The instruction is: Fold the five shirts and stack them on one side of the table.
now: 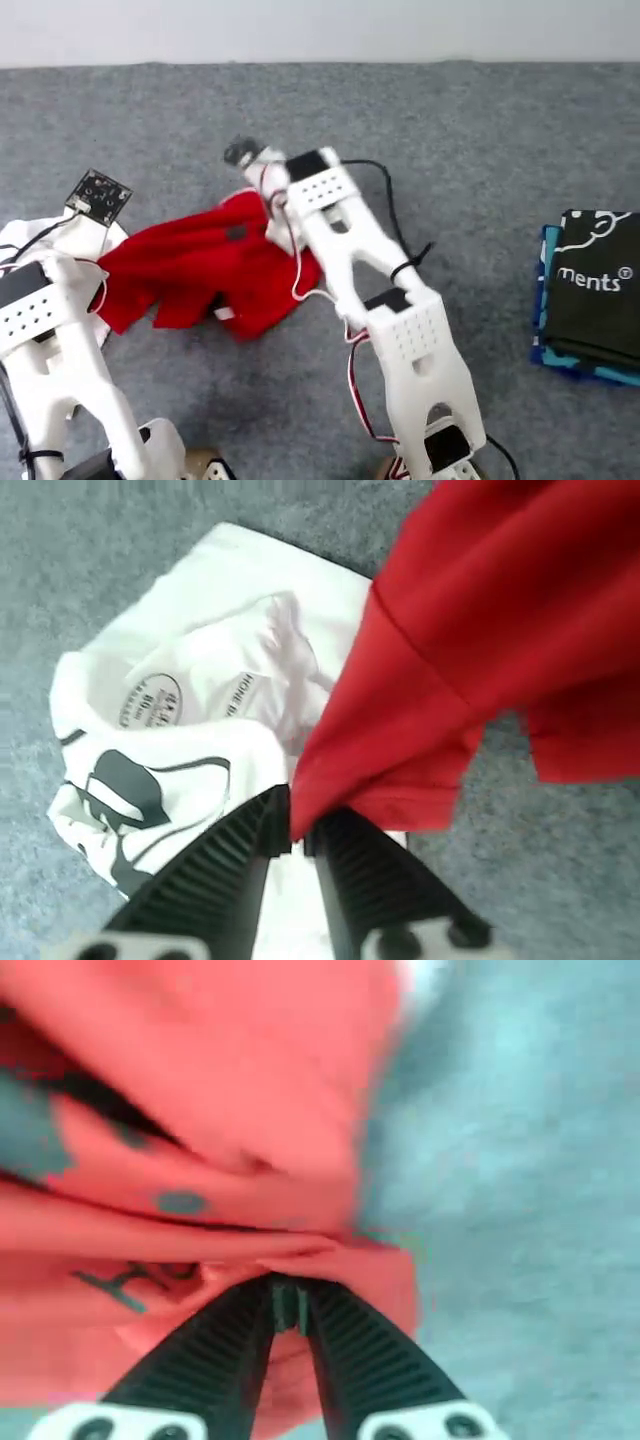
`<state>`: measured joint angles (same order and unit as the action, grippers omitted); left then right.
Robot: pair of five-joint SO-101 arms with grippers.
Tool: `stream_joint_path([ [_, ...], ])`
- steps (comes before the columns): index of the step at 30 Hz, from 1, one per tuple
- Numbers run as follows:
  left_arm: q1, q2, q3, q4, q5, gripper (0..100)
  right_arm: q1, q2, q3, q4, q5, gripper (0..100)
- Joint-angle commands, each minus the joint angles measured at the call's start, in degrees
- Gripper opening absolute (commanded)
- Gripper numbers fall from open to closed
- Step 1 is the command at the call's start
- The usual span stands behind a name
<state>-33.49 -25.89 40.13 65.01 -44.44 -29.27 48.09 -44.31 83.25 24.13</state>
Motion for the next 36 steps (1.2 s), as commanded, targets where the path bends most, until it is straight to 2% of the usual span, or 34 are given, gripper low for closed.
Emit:
stream_joint_path([
  [1, -0.5, -0.6, -2.1, 2.4, 1.8, 1, 2.3, 1.5, -15.1, 3.8, -0.3, 0.9],
  [8, -0.4, -0.3, -2.0, 2.1, 3.1, 1, 0.4, 3.1, -32.2, 20.0, -0.4, 0.9],
  [12, -0.4, -0.1, -2.0, 2.0, 3.1, 1, -1.1, -0.5, -26.8, 19.8, -0.3, 1.4],
  [18, -0.4, -0.1, -1.9, 2.0, 3.1, 1, -5.8, -13.4, -1.6, 19.7, -0.2, 7.0],
  [22, -0.2, 0.0, -1.9, 2.0, 3.1, 1, -8.6, -17.4, 9.5, 19.6, -0.2, 15.3],
  [26, -0.1, 0.0, -1.9, 2.0, 3.1, 1, -9.7, -14.4, 11.5, 18.2, -0.2, 23.1],
  [32, -0.1, 0.0, -1.9, 2.0, 3.1, 1, -9.5, -4.7, 6.9, 13.1, -0.2, 23.2],
  [36, -0.1, 0.0, -1.8, 2.0, 3.1, 1, -9.4, 1.5, 1.6, 13.8, -0.2, 22.5],
])
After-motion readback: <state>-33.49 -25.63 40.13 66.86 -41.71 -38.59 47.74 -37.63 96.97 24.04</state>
